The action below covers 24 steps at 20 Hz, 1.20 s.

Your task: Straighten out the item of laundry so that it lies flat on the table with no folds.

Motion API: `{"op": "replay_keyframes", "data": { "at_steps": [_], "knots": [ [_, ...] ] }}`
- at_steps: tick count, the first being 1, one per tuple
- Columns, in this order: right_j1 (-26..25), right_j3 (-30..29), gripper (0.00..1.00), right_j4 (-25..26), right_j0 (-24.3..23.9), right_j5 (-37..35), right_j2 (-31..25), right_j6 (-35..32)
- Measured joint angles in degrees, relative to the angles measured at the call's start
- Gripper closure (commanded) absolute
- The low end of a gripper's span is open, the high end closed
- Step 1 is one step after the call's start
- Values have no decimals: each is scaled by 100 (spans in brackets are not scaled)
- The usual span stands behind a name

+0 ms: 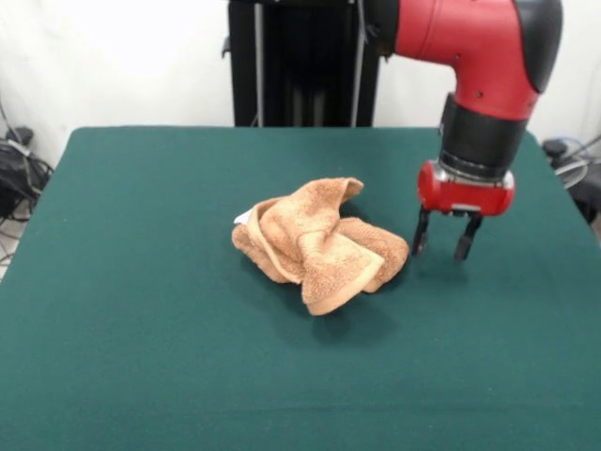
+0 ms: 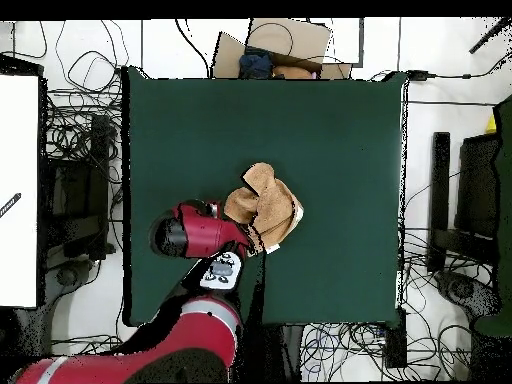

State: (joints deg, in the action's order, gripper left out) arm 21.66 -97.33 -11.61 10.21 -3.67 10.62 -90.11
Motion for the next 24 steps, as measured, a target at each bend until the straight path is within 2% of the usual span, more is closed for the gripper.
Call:
{"op": "replay_keyframes", "data": {
  "at_steps": [12, 24],
  "knots": [
    [-111, 1020, 0, -95, -17, -978, 117, 0],
    [-292, 1458, 0, -93, -33, -1009, 151, 0]
  ]
}}
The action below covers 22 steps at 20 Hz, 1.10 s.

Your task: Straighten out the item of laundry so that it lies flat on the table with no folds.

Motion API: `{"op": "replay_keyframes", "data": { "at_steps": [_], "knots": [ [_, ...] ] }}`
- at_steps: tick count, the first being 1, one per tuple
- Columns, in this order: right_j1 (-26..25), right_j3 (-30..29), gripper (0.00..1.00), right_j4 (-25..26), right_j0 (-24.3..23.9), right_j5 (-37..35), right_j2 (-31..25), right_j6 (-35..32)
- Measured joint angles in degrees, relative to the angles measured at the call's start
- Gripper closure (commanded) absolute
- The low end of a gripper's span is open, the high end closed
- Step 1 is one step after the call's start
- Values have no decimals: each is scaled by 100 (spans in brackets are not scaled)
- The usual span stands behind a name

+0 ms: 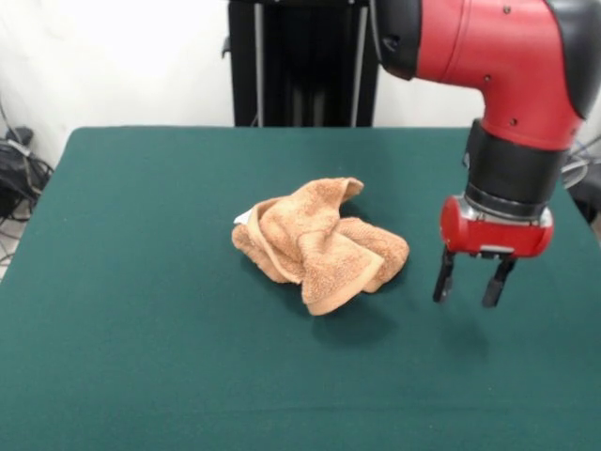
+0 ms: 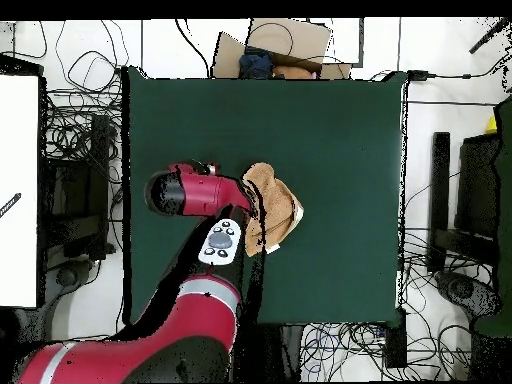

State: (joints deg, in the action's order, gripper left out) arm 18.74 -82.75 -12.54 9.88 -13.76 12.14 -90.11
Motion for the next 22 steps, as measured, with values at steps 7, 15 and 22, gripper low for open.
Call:
{"op": "replay_keyframes", "data": {
  "at_steps": [7, 15, 22],
  "knots": [
    [-405, 398, 0, -1, 244, -31, 502, 0],
    [-793, 974, 0, -15, 653, -717, 1146, -1],
    [-928, 1411, 0, -15, 832, -1449, 1566, -26]
  ]
}}
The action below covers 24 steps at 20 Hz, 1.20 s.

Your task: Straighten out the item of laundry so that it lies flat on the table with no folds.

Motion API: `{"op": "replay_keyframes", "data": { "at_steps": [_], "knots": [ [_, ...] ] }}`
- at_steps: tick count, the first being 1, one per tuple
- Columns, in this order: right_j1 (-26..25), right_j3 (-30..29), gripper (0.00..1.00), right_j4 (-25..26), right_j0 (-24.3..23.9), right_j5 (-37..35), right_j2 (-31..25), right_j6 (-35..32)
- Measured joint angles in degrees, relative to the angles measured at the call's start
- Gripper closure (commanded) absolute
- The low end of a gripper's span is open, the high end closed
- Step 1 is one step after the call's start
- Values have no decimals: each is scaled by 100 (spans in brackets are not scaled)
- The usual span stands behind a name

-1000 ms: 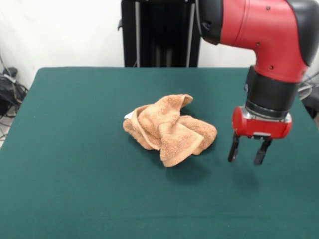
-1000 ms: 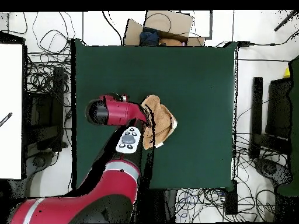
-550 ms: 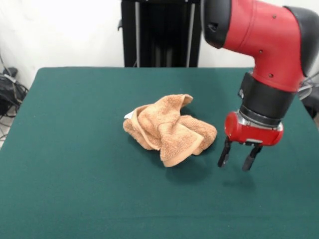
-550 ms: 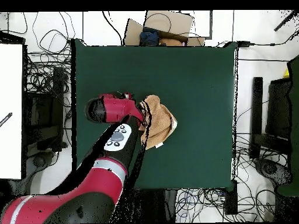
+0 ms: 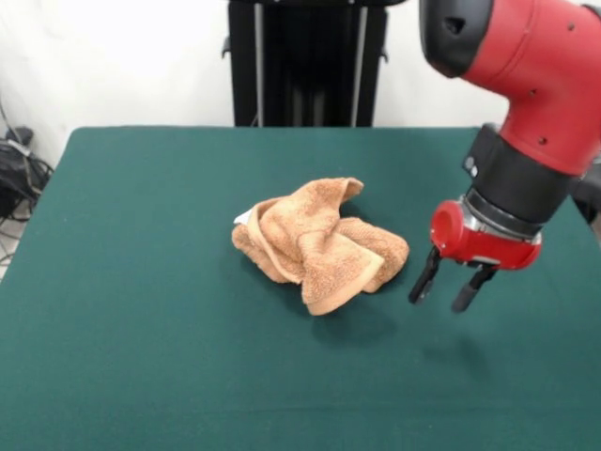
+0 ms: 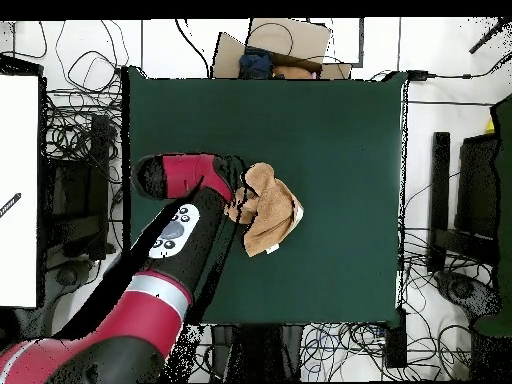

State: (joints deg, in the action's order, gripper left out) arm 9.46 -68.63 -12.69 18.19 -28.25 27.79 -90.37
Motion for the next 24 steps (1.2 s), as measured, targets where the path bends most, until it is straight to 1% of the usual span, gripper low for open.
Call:
{"op": "replay_keyframes", "data": {
  "at_steps": [8, 18, 24],
  "knots": [
    [141, 131, 0, 0, 27, -314, 220, -9],
    [636, 151, 0, 1, 69, -960, 424, -9],
    [793, 234, 0, 6, 67, -1227, 505, -9]
  ]
}}
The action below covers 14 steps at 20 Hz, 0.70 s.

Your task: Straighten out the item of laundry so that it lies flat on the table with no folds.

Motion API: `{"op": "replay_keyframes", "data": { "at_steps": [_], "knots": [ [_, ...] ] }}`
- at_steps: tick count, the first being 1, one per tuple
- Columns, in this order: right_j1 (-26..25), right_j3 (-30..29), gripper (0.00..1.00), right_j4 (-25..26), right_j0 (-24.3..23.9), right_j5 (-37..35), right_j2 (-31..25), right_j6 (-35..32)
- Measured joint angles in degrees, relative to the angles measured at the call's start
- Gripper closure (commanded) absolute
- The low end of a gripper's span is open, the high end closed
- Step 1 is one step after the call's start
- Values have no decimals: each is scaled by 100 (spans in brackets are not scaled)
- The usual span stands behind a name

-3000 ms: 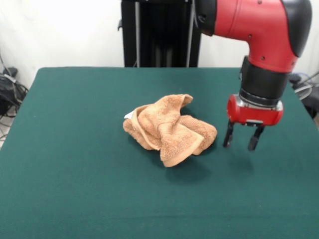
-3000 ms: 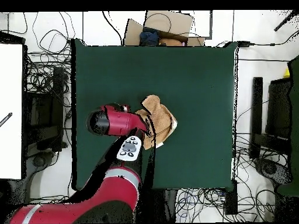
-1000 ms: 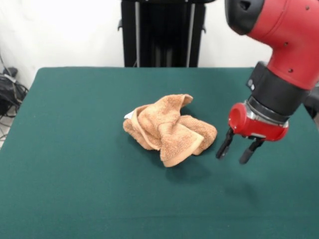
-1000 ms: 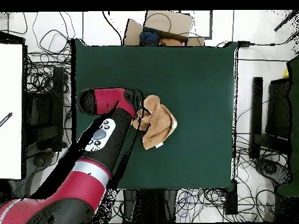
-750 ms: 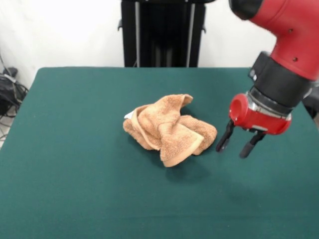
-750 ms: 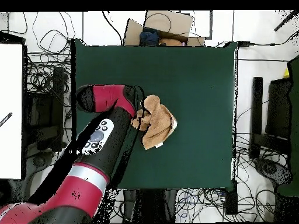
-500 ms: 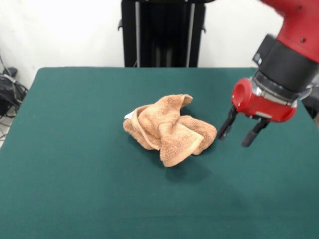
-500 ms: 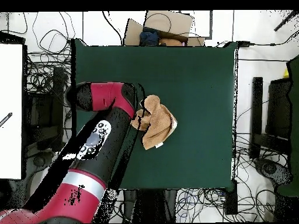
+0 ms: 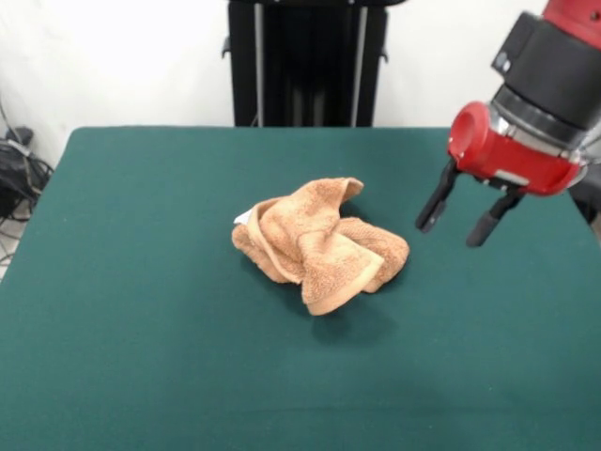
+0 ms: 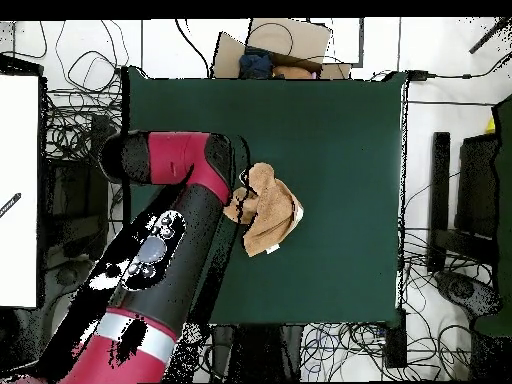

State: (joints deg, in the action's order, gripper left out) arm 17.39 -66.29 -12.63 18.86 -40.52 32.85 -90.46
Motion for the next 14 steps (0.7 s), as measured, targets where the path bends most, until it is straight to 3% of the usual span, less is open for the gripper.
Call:
{"op": "replay_keyframes", "data": {
  "at_steps": [14],
  "knots": [
    [108, 37, 0, 2, -17, -61, 12, 0]
  ]
}}
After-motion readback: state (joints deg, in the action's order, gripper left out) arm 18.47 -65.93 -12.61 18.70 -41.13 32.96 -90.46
